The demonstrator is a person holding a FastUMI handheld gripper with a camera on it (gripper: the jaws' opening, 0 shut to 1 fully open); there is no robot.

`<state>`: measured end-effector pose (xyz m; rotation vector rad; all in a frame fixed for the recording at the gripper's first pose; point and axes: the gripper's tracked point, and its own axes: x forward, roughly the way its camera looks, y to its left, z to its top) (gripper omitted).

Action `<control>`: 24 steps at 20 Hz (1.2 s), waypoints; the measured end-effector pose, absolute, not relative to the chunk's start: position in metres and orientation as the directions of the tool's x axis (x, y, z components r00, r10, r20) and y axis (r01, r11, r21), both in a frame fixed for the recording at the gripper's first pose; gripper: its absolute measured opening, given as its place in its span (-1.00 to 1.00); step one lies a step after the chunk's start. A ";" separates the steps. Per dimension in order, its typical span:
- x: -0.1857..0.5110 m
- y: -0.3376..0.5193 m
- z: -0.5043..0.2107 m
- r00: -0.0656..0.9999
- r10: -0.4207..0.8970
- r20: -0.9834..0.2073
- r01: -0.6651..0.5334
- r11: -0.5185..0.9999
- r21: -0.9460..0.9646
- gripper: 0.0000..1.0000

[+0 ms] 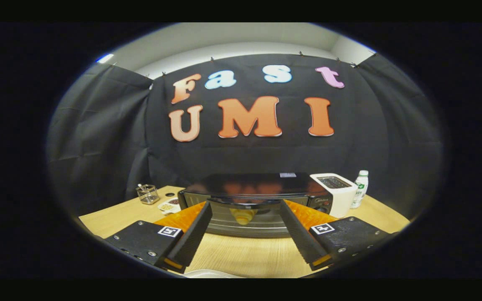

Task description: Open the toaster oven, put the food inside, and close the toaster oven door.

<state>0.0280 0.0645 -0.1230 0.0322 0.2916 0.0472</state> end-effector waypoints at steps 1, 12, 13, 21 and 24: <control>0.024 0.065 -0.107 0.966 0.058 -0.254 -0.052 0.998 0.030 0.93; -0.064 0.061 -0.009 0.999 0.039 0.035 -0.036 0.997 -0.061 0.94; -0.069 0.061 -0.007 0.998 0.039 0.054 -0.035 0.997 -0.072 0.94; -0.076 0.060 -0.029 0.999 0.023 0.029 -0.021 0.996 -0.082 0.94; -0.076 0.050 -0.029 0.999 0.004 0.032 -0.002 0.998 -0.056 0.95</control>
